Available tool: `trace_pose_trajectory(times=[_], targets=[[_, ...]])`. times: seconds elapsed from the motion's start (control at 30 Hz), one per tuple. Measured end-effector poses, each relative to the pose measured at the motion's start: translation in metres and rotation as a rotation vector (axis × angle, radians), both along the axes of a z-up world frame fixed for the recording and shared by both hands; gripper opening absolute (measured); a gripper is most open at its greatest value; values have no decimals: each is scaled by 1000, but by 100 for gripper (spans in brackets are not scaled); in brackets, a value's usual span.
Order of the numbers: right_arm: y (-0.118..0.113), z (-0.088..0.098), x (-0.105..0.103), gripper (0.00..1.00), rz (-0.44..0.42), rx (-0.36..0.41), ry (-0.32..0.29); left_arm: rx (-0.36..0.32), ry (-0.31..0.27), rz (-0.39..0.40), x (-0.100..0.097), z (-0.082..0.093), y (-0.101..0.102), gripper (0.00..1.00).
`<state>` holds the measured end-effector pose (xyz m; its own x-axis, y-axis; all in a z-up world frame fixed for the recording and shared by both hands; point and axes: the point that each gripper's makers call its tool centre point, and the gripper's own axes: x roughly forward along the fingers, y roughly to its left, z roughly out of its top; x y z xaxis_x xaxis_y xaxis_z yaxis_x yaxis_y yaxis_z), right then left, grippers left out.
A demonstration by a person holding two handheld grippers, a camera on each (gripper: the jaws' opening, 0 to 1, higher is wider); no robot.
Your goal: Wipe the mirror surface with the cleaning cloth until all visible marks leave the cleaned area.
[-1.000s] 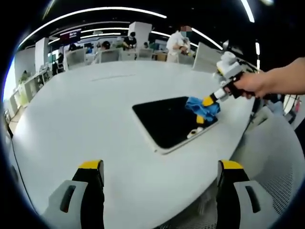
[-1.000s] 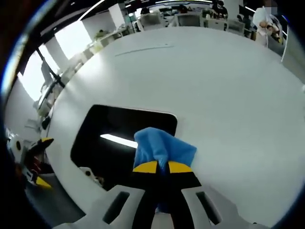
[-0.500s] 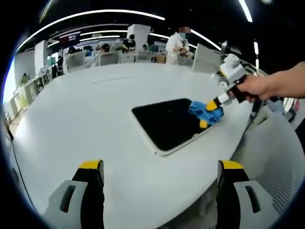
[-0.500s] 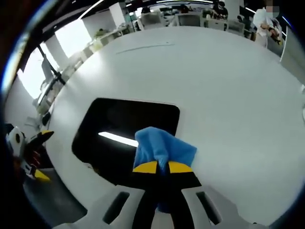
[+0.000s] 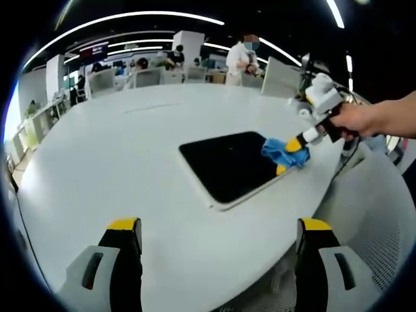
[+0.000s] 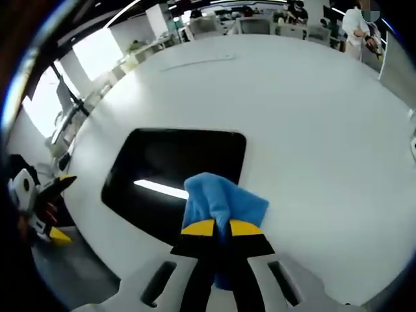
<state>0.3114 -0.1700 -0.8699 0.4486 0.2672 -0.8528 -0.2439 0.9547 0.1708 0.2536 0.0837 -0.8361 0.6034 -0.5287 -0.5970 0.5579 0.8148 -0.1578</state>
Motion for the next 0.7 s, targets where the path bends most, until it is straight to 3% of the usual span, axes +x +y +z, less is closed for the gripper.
trace_pose_trajectory(times=[0.1,0.17,0.37,0.4,0.47,0.57,0.7], targets=[[1,0,-6,1,6,-12,-3,0,0,5,0,0,1,99],[1,0,-8,1,56,-53,-28,-1,1,7,1,0,1,99],[2,-1,-14,1,17,-39,-15,1,3,13,1,0,3,99],[2,-1,-16,1,-1,-31,-2,0,3,14,1,0,3,99],[5,-1,-27,1,-124,41,107,5,5,11,1,-1,3,99],[4,-1,-25,0,-90,26,86,6,8,7,0,-1,2,99],[5,-1,-26,0,-111,27,93,9,11,5,0,-2,2,99]])
